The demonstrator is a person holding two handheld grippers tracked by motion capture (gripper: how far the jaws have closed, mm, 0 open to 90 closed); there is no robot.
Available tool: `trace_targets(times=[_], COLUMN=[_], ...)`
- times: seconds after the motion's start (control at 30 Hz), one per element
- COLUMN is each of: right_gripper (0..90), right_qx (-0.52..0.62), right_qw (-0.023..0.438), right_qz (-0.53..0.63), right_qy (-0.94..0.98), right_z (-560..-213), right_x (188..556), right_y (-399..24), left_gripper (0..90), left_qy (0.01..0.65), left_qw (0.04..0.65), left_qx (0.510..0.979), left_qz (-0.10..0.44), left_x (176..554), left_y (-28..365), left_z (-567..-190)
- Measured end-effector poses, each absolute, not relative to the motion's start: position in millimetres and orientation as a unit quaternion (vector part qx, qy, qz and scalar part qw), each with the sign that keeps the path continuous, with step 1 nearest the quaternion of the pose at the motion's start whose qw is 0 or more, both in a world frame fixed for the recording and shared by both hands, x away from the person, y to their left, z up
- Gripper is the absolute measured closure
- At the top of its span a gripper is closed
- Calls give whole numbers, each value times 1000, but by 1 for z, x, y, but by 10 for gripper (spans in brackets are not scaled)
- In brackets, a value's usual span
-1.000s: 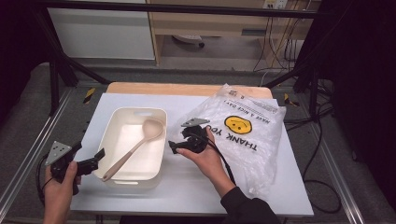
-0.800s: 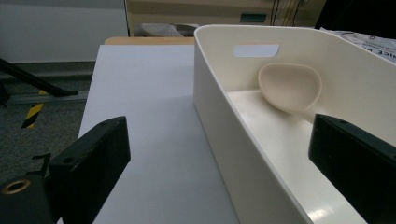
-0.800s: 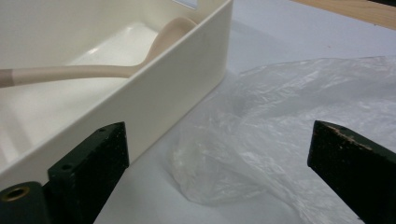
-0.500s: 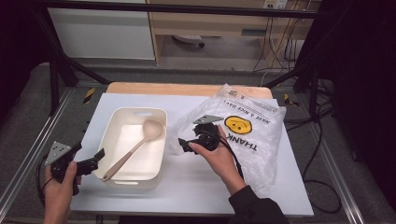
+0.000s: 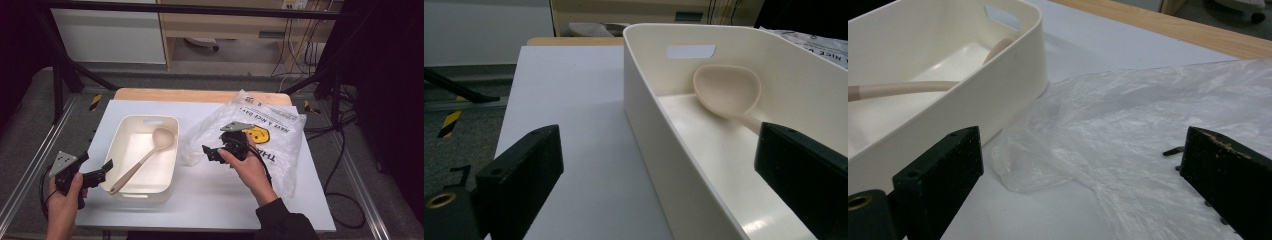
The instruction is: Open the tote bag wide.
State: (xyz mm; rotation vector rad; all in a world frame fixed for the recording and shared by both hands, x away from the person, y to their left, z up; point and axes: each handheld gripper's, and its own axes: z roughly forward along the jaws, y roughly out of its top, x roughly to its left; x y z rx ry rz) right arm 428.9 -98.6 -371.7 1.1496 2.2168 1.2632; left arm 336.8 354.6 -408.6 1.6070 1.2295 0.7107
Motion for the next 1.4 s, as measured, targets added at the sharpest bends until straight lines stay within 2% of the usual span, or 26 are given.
trace_targets(times=[0.4, 1.4], right_gripper=[46, 42], right_qx=[426, 496], right_qw=[188, 208], right_qz=[457, 434], right_qy=[758, 723], right_z=[-365, -376], right_x=[426, 430], right_y=[-132, -216], left_gripper=[51, 51], left_qy=[499, 499], left_qw=[480, 483], left_qx=[660, 656], left_qz=[290, 295], left_x=[337, 337], left_y=[352, 353], left_z=[-408, -407])
